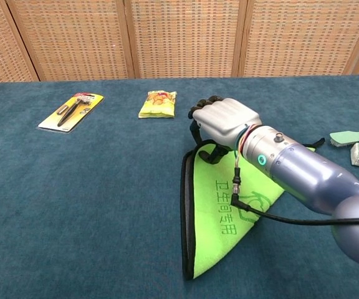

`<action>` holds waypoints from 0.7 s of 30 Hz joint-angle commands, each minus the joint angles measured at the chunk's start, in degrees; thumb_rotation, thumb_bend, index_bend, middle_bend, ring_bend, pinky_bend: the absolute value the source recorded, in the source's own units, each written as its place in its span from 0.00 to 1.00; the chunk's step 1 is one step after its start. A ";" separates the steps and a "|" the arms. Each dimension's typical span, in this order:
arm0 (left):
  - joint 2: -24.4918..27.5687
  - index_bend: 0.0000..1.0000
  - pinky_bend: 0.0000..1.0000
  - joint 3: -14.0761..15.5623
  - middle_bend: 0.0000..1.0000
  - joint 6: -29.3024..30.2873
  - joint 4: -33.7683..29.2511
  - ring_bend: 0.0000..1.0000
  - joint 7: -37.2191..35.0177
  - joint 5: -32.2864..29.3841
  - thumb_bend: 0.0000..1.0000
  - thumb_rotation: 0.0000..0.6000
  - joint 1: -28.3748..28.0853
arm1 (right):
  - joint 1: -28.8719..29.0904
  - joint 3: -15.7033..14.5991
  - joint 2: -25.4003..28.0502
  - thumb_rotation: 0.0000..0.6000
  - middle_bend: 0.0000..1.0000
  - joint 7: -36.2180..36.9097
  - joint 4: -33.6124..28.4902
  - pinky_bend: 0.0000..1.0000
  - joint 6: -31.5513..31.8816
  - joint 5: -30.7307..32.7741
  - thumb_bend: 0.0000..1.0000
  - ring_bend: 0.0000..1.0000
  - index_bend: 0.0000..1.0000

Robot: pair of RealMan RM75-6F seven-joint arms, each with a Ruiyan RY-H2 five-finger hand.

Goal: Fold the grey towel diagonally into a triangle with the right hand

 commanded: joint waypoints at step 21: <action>-0.15 0.00 0.00 0.32 0.00 -0.19 -0.05 0.00 0.31 0.27 0.16 1.00 -0.11 | 1.48 -0.30 -1.21 1.00 0.11 0.62 3.53 0.00 -0.53 1.89 0.45 0.00 0.64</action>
